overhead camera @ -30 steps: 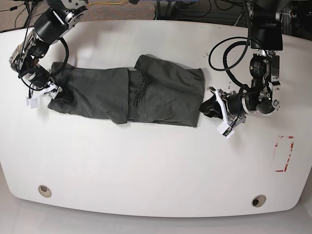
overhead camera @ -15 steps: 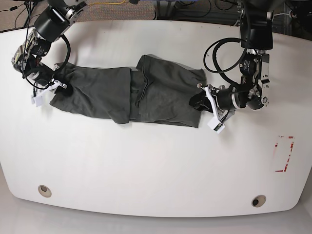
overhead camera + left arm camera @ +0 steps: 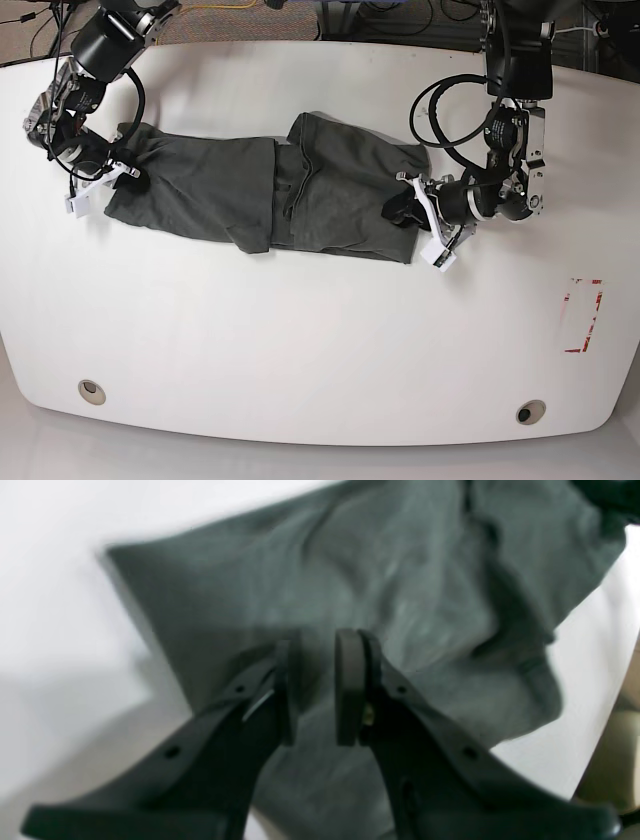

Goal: Layout the t-shirt on the table in an organized manner, then fold the t-shirt properly
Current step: 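Lift the bundle end with the right gripper and fold it toward the left gripper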

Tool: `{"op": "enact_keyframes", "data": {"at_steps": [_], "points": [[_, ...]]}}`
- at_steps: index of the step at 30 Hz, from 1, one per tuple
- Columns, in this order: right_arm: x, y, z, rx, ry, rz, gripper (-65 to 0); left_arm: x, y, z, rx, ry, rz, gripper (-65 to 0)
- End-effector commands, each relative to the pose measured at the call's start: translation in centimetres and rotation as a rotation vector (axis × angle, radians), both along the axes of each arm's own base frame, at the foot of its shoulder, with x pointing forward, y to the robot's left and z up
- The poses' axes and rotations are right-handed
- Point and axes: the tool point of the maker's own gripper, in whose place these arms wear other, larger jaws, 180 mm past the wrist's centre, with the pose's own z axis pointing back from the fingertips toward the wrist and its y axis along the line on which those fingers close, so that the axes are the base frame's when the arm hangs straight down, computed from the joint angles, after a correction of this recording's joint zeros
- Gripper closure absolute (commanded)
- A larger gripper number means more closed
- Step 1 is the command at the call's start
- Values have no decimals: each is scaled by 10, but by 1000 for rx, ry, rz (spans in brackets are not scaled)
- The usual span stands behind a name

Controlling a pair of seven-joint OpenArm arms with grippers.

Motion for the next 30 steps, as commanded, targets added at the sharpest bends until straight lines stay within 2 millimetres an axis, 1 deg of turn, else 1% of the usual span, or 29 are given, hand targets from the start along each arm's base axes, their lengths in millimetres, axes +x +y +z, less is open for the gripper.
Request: {"op": "enact_keyframes", "data": {"at_steps": [1, 4, 8, 13, 17, 20, 22, 25, 30], "points": [[10, -10, 15, -27, -44, -5, -10, 7, 2, 4, -20, -10, 12, -101], [9, -10, 14, -27, -43, -5, -10, 2, 6, -10, -20, 37, 23, -101], [10, -10, 14, -28, -43, -3, -8, -8, 12, -33, 16, 106, 31, -101], [9, -9, 14, -25, -39, 0, -8, -9, 16, -44, 32, 116, 48, -101], [7, -7, 14, -26, -26, 15, -8, -11, 16, -48, 33, 121, 53, -101], [11, -9, 27, -67, -51, 30, -8, -12, 17, -49, 34, 124, 54, -101], [15, -10, 43, -119, -85, 48, -8, -12, 18, -49, 36, 124, 54, -101], [17, -1, 57, -152, -112, 70, -8, -13, 18, -50, 36, 127, 54, -101], [26, 11, 91, -231, -200, 100, -8, -13, 22, -50, 45, 127, 56, -101]]}}
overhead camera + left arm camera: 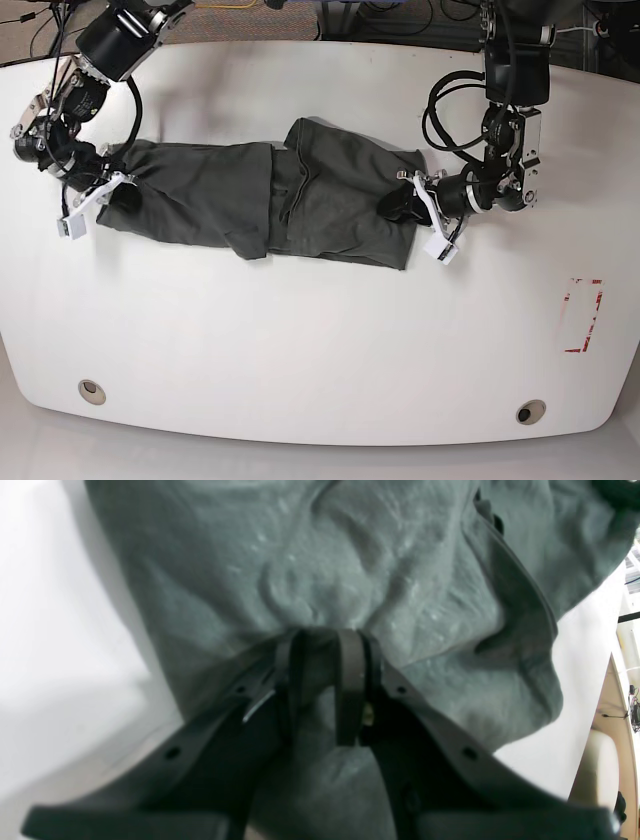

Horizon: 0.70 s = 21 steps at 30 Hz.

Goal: Layout the t-shirt on the table in an organized manner, then fold the t-shirt properly
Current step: 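Lift the bundle end with the right gripper and fold it toward the left gripper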

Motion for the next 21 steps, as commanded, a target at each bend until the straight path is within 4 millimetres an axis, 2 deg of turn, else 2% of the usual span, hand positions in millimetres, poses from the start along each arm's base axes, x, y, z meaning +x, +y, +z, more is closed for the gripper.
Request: {"op": "enact_keyframes", "data": {"at_steps": [1, 6, 14, 21], "points": [[12, 1, 32, -52, -97, 12, -8, -14, 22, -23, 141, 76, -28, -101], [21, 22, 52, -78, -148, 49, -8, -14, 23, -23, 143, 77, -28, -101], [29, 84, 86, -105, -272, 159, -8, -14, 23, -23, 145, 77, -29, -101], [29, 123, 92, -53, -306, 207, -8, -15, 22, -23, 141, 78, -30, -101]]}}
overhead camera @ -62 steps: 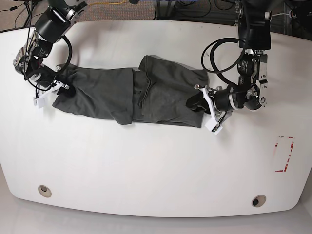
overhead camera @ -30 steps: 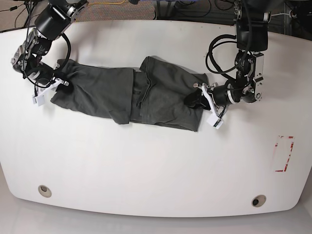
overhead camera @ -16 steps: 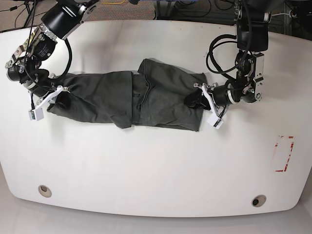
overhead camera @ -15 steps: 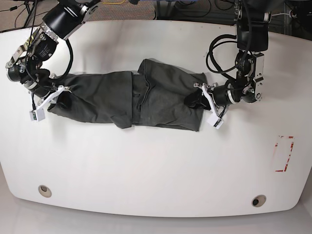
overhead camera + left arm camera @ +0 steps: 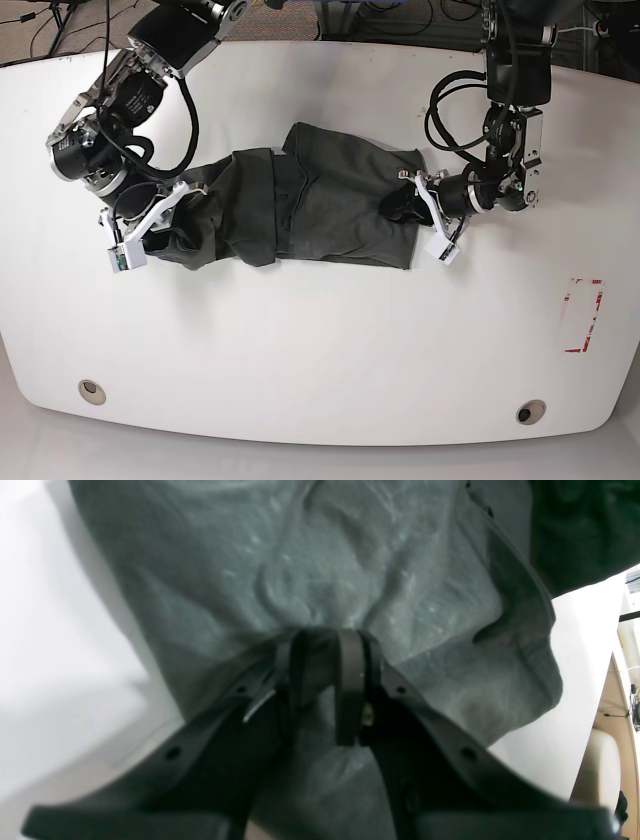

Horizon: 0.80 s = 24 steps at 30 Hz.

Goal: Layout the t-shirt on the table in an organized manner, then fold the t-shirt properly
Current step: 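Lift the bundle end with the right gripper and fold it toward the left gripper, then lay the folded end onto the bundle with the right gripper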

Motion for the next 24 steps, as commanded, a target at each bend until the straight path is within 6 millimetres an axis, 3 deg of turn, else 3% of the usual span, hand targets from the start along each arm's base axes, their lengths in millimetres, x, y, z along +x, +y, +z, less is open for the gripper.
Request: {"op": "enact_keyframes", "data": {"at_steps": [1, 11, 24], "points": [[7, 11, 14, 22, -58, 20, -8, -15, 18, -23, 136, 79, -31, -101], [12, 78, 23, 89, -93, 173, -8, -15, 8, -22, 116, 80, -35, -101], [10, 120, 34, 120, -144, 287, -11, -25, 2, -28, 101, 100, -37, -101]]}}
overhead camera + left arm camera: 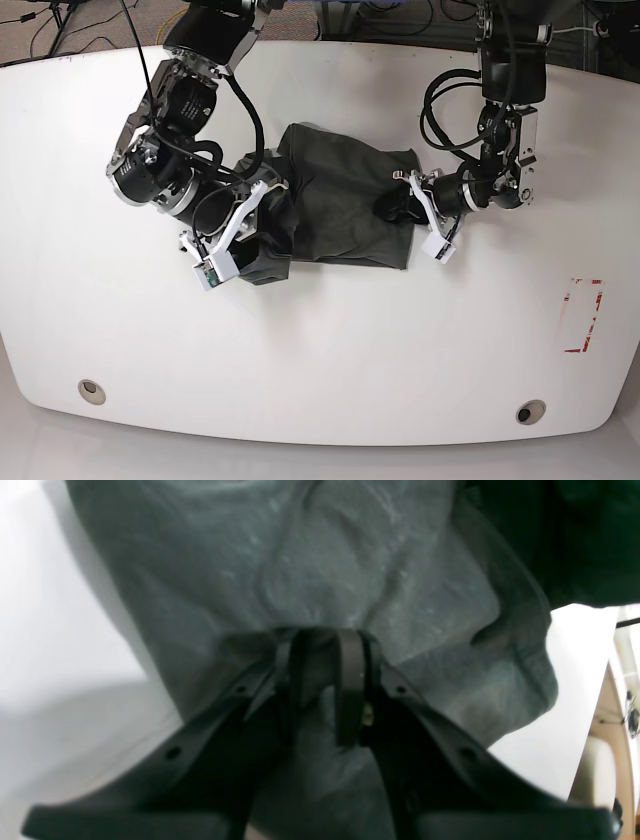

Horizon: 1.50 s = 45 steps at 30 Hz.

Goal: Layout the t-shirt on the table in an organized manner, then fold the t-shirt properly
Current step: 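Lay the folded end onto the bundle with the right gripper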

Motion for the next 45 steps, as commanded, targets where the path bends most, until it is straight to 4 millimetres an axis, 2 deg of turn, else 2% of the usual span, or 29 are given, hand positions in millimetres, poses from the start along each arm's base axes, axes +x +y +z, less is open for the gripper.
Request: {"op": "enact_keyframes", "data": {"at_steps": [1, 13, 23, 25, 30, 32, 37, 41, 45], "points": [[3, 11, 18, 51, -71, 19, -11, -22, 12, -27, 129, 97, -49, -101], [-8, 50, 27, 106, -118, 119, -13, -31, 13, -36, 126, 133, -46, -101], [-9, 57, 29, 111, -124, 140, -19, -32, 13, -37, 121, 136, -44, -101], [-8, 58, 26, 115, -112, 141, -57, -32, 13, -37, 121, 136, -44, -101], [-5, 61, 22, 155, -108, 135, -250, -32, 13, -37, 121, 136, -44, -101], [-6, 73, 23, 187, -112, 159, -344, -32, 12, -36, 120, 134, -45, -101], [-10, 101, 27, 250, -126, 222, -488, -32, 12, -36, 120, 134, -45, -101], [-15, 115, 37, 278, -157, 263, -509, -31, 12, -35, 120, 130, -45, -101], [-16, 116, 46, 277, -187, 265, -509, -29, 12, -34, 119, 127, -44, -101]]}}
